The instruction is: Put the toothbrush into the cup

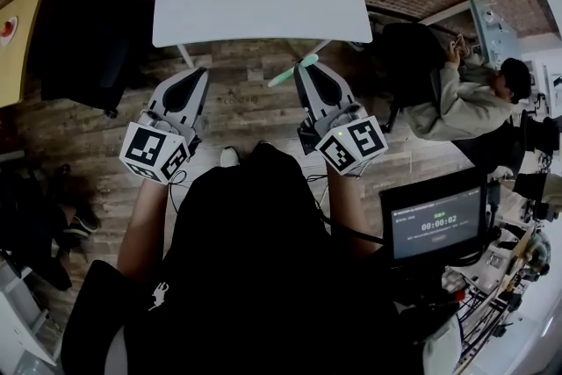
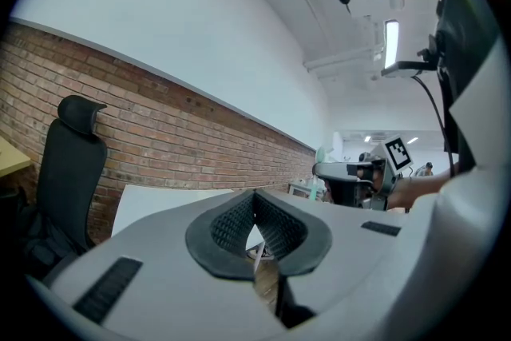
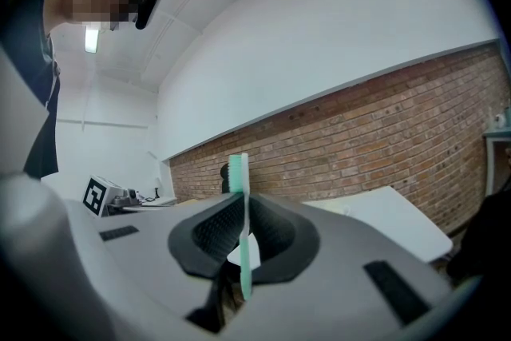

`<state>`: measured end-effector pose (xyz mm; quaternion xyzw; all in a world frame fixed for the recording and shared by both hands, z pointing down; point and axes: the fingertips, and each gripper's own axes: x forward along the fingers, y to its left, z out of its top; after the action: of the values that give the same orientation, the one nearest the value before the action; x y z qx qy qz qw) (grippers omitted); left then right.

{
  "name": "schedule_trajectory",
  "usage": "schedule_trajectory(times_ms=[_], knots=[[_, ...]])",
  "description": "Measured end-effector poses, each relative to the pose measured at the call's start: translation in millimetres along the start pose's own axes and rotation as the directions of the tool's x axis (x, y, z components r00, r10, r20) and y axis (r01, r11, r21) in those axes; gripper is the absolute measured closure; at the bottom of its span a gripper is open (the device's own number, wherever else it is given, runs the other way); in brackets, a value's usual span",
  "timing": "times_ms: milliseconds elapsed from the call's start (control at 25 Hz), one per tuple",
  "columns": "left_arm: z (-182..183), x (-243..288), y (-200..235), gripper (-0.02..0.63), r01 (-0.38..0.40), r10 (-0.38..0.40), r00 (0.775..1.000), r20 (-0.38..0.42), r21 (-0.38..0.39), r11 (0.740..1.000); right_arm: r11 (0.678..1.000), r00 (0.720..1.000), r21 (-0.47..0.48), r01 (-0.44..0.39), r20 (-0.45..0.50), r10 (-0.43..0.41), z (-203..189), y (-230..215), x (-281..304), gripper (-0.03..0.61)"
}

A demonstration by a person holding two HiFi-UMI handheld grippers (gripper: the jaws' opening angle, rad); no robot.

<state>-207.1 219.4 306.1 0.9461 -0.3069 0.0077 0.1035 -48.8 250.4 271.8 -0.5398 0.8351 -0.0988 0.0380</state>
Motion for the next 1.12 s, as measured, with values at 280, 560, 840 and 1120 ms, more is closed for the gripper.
schedule_trajectory(times_ms=[280, 560, 840, 1120], knots=[[0, -4, 1, 0.609, -0.020, 0.020, 1.000, 0.005, 0.002, 1.000, 1.000, 1.000, -0.004, -0.011, 0.006, 0.011, 3, 1, 1, 0.555], [4, -9, 5, 0.609, -0.045, 0.045, 0.999, -0.002, 0.013, 0.999, 1.000, 0.999, 0.008, -0.030, 0.013, 0.030, 3, 2, 7, 0.555], [-1, 33, 27, 0.609, -0.073, 0.074, 0.997, -0.026, 0.021, 0.997, 0.998, 0.998, 0.024, -0.064, 0.017, 0.063, 1, -39, 42, 0.555], [8, 68, 35, 0.609, -0.075, 0.076, 0.997, -0.028, 0.042, 0.996, 0.996, 0.996, 0.005, -0.090, 0.026, 0.090, 15, -68, 67, 0.555]])
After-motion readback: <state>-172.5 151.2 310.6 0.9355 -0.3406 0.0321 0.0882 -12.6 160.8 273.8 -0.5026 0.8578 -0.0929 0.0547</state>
